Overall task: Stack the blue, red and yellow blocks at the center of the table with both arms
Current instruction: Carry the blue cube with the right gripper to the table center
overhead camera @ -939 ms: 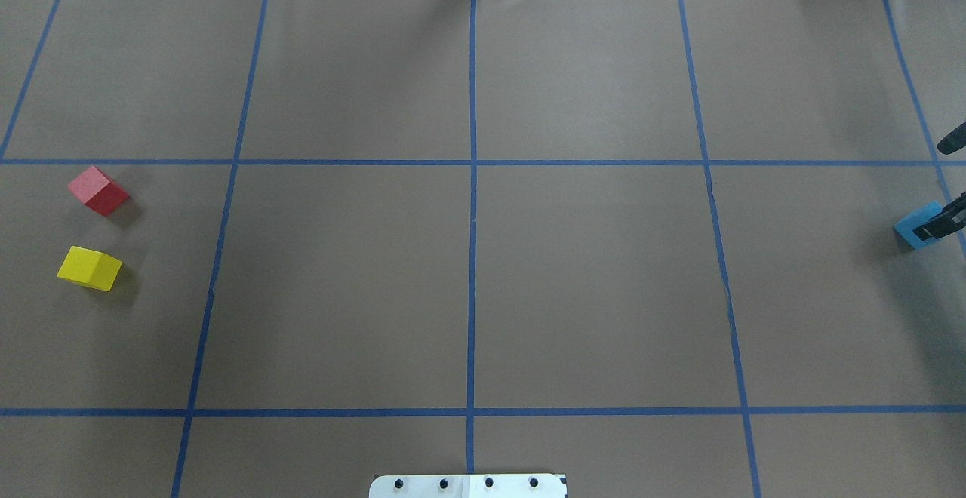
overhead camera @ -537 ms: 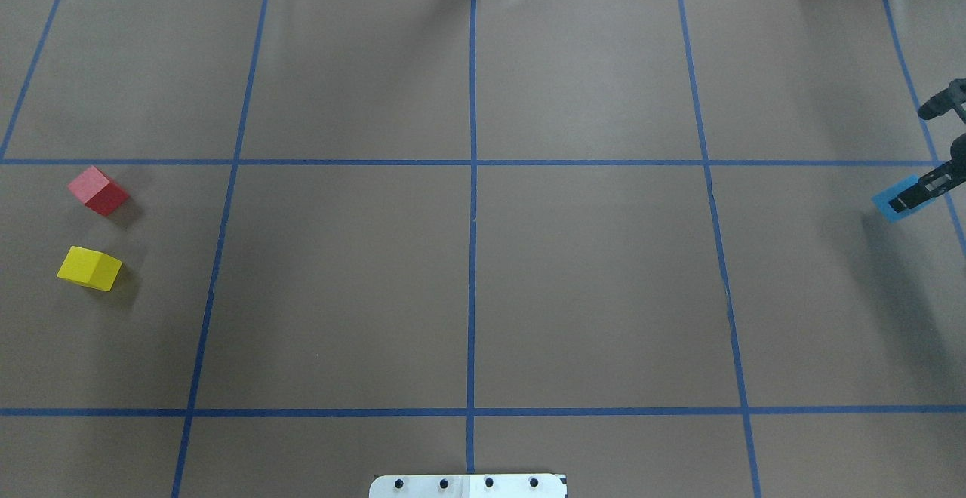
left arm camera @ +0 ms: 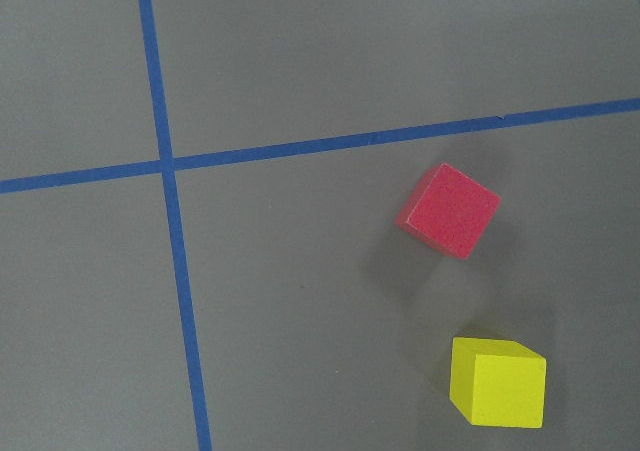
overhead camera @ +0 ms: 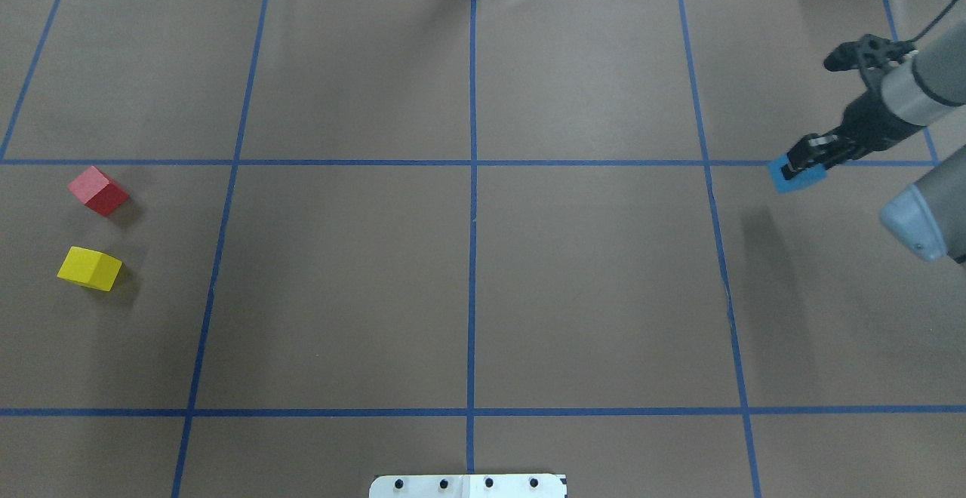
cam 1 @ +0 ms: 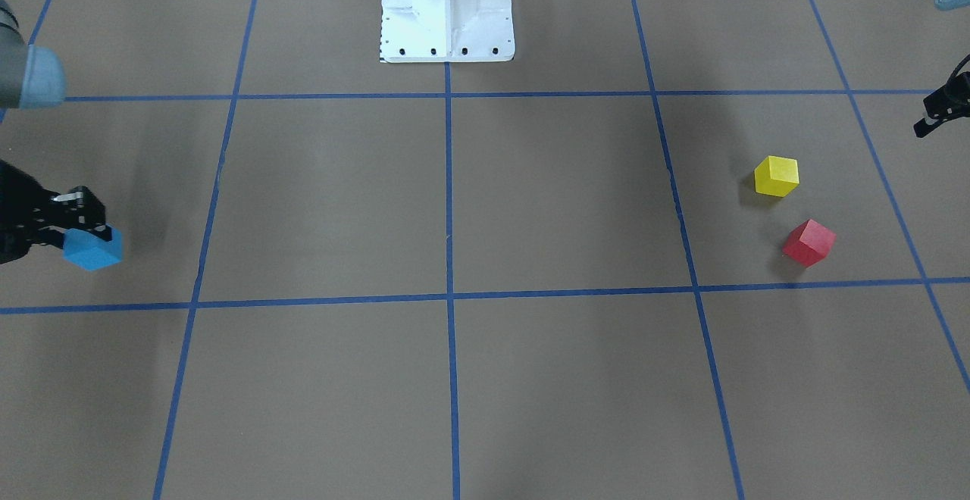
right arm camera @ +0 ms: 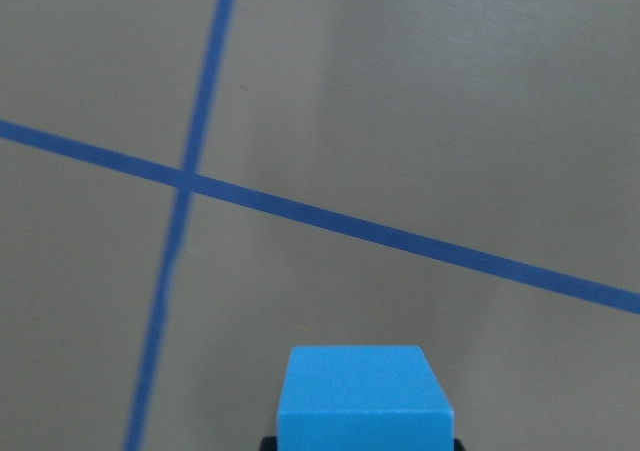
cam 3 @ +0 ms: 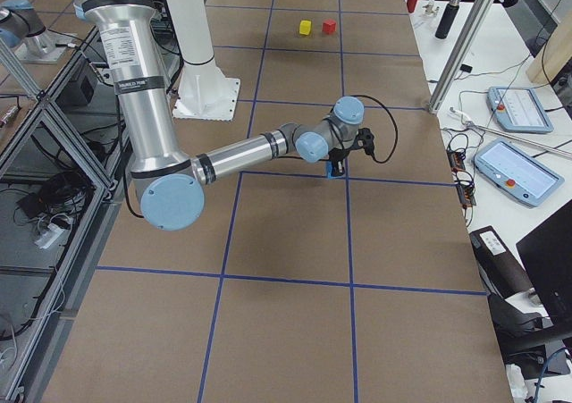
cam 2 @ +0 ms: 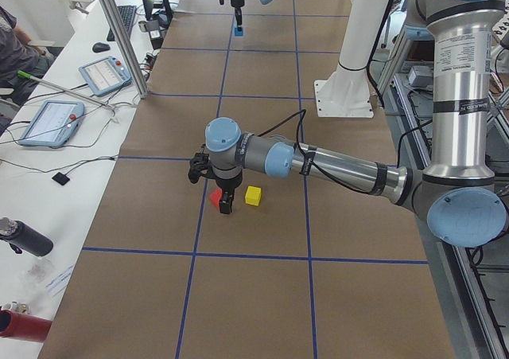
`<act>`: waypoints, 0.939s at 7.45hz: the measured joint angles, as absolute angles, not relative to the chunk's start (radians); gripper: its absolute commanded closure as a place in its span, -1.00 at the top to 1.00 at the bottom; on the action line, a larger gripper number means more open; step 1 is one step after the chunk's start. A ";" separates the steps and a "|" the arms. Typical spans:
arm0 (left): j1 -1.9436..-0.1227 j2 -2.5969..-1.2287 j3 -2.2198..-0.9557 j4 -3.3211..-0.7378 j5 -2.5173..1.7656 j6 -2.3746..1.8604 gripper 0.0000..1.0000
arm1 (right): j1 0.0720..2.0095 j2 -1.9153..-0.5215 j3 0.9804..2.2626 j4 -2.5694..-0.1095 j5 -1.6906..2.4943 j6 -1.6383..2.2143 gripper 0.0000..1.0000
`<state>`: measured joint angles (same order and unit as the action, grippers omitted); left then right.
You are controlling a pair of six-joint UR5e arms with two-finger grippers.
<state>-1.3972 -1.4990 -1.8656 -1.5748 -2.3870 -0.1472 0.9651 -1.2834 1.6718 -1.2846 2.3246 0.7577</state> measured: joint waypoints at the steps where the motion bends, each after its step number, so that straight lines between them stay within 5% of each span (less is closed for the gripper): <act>1: -1.397 -1.500 -1.862 -1.575 -2.387 -0.147 1.00 | 0.878 -1.198 1.674 -1.293 2.286 0.926 -1.00; 3: -1.396 -1.509 -1.851 -1.574 -2.387 -0.147 0.99 | 0.747 -0.998 1.640 -1.408 2.178 1.136 -1.00; 7: -1.396 -1.516 -1.846 -1.575 -2.387 -0.160 1.00 | 0.645 -0.688 1.362 -1.487 2.059 1.259 -1.00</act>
<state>-1.3959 -1.5165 -1.8460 -1.5752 -2.3869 -0.1598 0.6452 -0.6879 1.3616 -1.4873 2.0590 1.2591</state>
